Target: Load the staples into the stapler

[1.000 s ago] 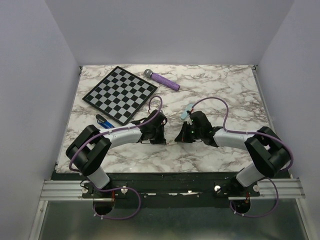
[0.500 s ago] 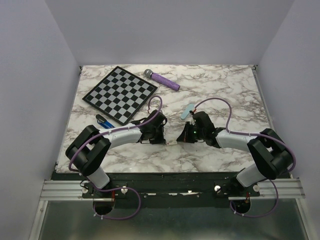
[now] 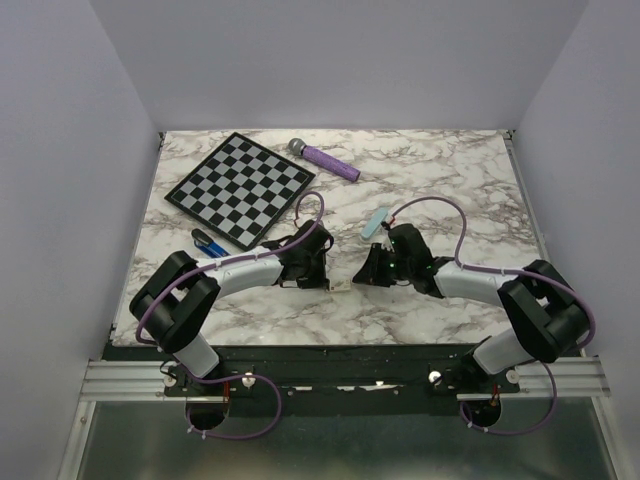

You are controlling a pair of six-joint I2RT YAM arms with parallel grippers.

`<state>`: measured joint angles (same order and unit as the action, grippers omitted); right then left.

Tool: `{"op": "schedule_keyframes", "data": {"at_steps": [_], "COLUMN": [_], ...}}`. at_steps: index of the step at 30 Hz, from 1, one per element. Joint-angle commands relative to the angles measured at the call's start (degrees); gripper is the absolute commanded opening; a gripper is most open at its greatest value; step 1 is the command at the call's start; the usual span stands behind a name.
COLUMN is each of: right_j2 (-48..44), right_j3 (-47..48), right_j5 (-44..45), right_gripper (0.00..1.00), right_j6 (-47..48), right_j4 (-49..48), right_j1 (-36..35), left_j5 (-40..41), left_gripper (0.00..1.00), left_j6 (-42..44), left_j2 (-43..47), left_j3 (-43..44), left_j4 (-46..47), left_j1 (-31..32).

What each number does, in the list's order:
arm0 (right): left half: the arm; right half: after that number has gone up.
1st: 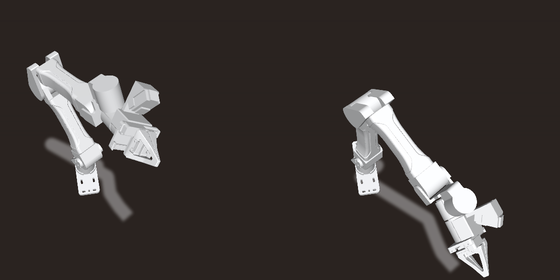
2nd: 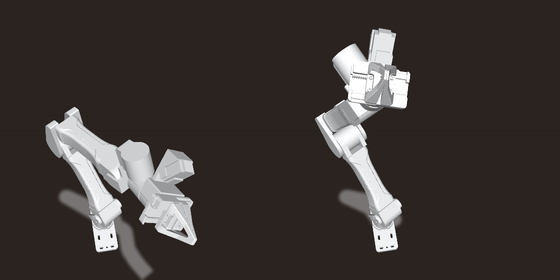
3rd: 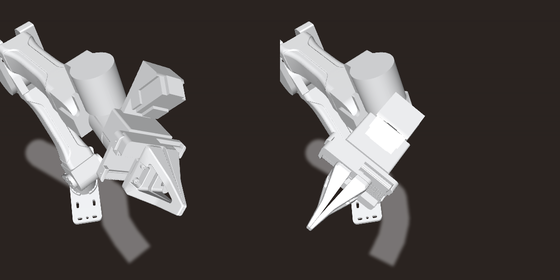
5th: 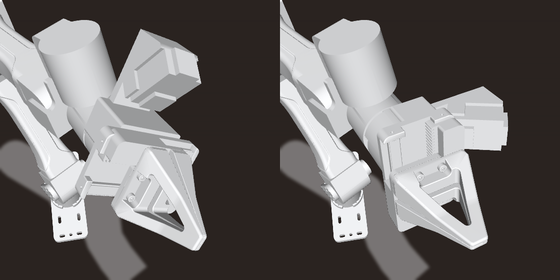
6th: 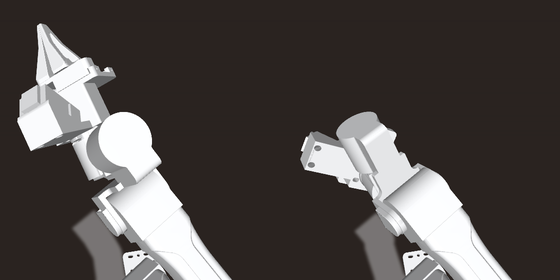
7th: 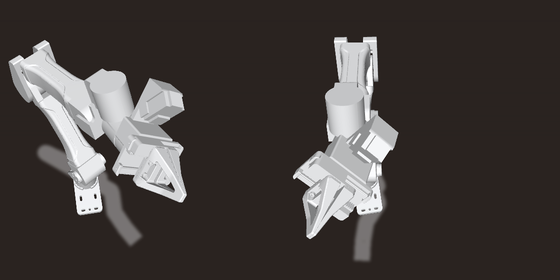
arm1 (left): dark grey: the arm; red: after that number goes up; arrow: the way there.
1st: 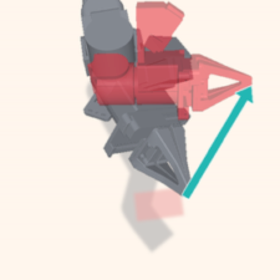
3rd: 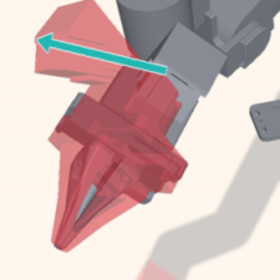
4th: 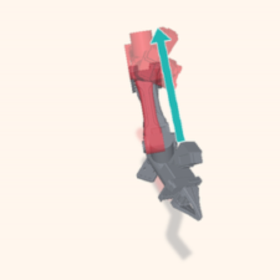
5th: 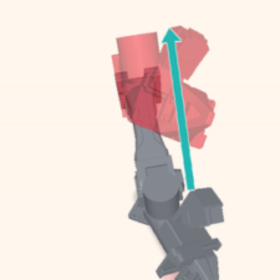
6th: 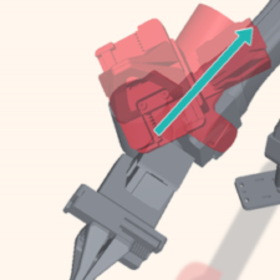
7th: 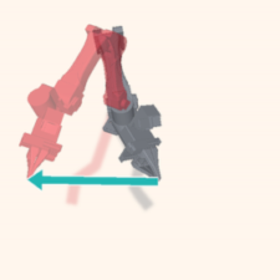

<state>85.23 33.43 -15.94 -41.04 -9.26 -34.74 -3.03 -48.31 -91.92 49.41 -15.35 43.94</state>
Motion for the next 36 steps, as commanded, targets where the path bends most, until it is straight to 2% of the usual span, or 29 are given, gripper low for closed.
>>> {"op": "schedule_keyframes", "data": {"at_steps": [1, 5, 6, 14, 21, 33, 36], "right_j2": [-4.01, -5.25, -4.99, -1.21, 3.53, 7.23, 8.19], "right_j3": [-1.17, -1.26, -1.09, -1.35, -1.96, -1.79, -1.7], "right_j5": [-0.05, -0.75, -1.71, -5.41, -9.19, -12.53, -13.15], "right_gripper": [0.31, 0.32, 0.36, 0.36, 0.36, 0.32, 0.27], "right_j6": [-0.36, -1.06, -1.24, -4.22, -6.33, -7.65, -7.92], "right_j4": [-1.38, -0.94, -0.94, -1.81, -6.29, -11.31, -12.01], "right_j1": [0.38, 0.38, 0.38, 0.73, 0.9, 1.52, 1.61], "left_j5": [0.21, 0.04, 0.04, -0.23, -0.14, -0.4, -0.4], "left_gripper": [0.0, 0.0, 0.0, 0.0, 0.0, 0.0, 0.0], "left_j6": [-0.55, -0.9, -0.9, -1.34, -1.52, -1.52, -1.52], "left_j2": [2.01, 2.01, 1.83, 1.48, 1.39, 1.13, 0.95], "left_j3": [1.31, 1.39, 1.39, 1.48, 1.39, 1.48, 1.57], "left_j4": [0.06, 0.32, 0.33, 0.68, 0.68, 0.76, 0.76], "left_j1": [0.0, 0.09, 0.09, 0.35, 0.53, 0.71, 0.79]}}
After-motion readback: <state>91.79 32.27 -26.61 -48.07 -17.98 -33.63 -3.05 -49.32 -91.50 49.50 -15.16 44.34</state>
